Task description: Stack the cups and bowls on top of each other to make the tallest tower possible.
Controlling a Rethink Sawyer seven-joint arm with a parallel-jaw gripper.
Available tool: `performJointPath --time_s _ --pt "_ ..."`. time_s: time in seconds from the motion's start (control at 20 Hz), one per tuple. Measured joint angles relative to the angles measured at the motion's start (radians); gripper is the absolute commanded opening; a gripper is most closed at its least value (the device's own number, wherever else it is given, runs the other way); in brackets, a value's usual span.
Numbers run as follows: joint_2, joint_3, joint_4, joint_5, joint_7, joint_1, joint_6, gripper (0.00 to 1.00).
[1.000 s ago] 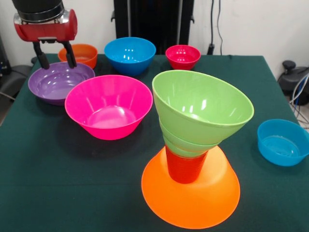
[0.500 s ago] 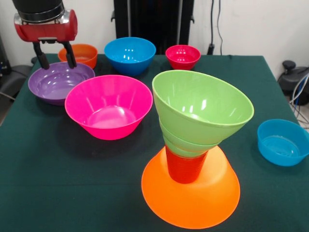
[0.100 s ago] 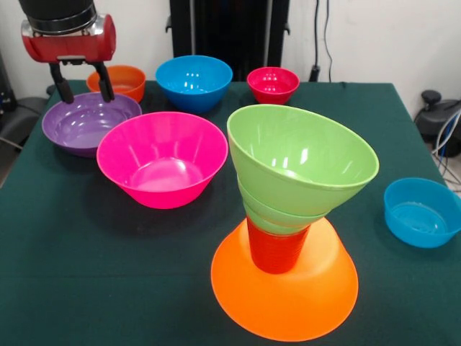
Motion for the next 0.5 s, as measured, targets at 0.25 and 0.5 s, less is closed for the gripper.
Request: performJointPath --time_s 0.25,0.5 --pt "0.000 0.001 0.000 -0.008 -0.003 0.000 0.000 1.00" --pt "0.012 0.004 0.000 -0.068 -0.067 -0.006 0.000 1.00"
